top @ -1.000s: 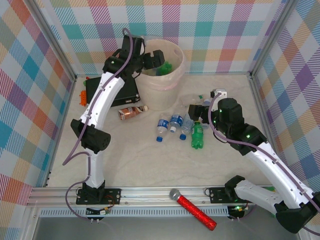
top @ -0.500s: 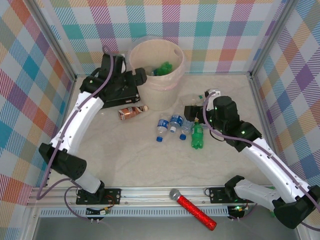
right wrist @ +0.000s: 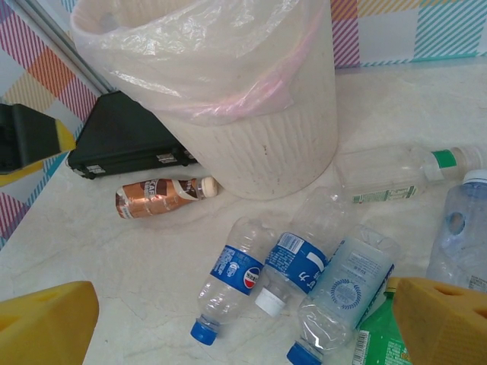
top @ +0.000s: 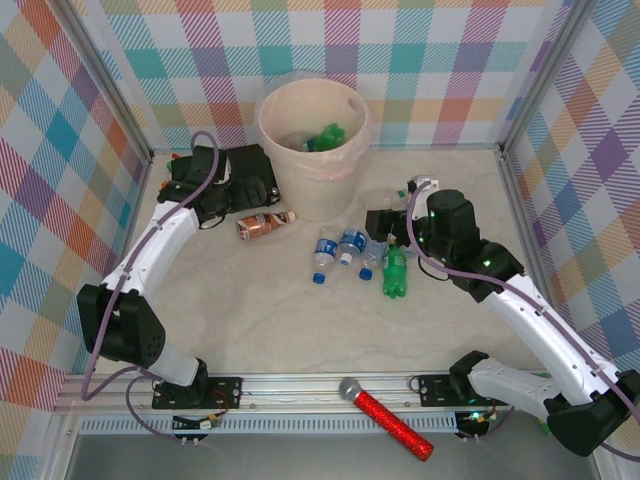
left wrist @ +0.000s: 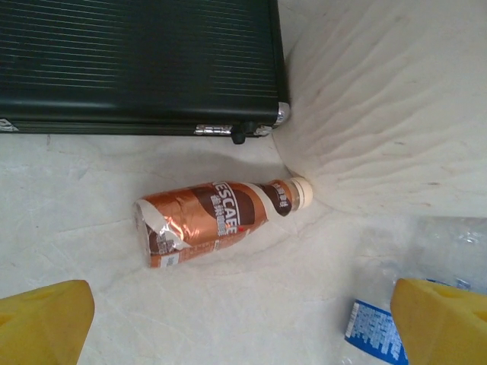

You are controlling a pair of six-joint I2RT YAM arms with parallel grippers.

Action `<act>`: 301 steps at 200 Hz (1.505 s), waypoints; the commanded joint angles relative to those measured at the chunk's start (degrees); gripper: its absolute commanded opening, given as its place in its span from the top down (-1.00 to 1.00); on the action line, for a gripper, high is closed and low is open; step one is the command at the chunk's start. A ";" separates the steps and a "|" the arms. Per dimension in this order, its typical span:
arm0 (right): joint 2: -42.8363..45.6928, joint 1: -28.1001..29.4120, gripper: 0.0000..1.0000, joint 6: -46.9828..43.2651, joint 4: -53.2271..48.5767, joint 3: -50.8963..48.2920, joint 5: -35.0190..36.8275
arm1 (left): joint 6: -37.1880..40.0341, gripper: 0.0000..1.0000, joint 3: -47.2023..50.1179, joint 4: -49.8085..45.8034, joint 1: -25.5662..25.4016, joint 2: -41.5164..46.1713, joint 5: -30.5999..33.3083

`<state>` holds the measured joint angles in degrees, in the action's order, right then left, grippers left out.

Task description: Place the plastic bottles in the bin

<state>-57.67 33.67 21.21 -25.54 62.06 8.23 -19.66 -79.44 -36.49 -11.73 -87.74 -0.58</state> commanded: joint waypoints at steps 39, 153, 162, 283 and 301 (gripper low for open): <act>0.79 -0.10 -0.98 0.85 -0.91 2.65 -2.29 | 3.22 -0.99 0.18 8.05 1.42 -9.59 -3.02; 0.89 -0.10 -0.98 -0.51 -2.75 3.06 -1.31 | 9.20 -0.99 -4.87 9.49 2.03 -22.84 -3.93; 0.81 -0.10 -0.98 -0.66 -2.75 3.06 -1.11 | 9.20 -1.00 -4.41 9.56 2.06 -22.99 -5.21; -1.47 -0.10 -0.98 -0.23 -0.89 2.71 -0.86 | 7.36 -0.75 2.58 2.72 -1.33 -18.98 -9.41; -1.39 -0.10 -0.98 -0.21 -0.93 2.71 -0.86 | 7.38 -0.70 2.44 2.29 -1.94 -19.99 -9.43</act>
<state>-59.24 33.67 21.43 -27.97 63.22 7.42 -12.53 -77.36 -31.68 -12.32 -108.53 -9.93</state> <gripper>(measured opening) 0.990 0.858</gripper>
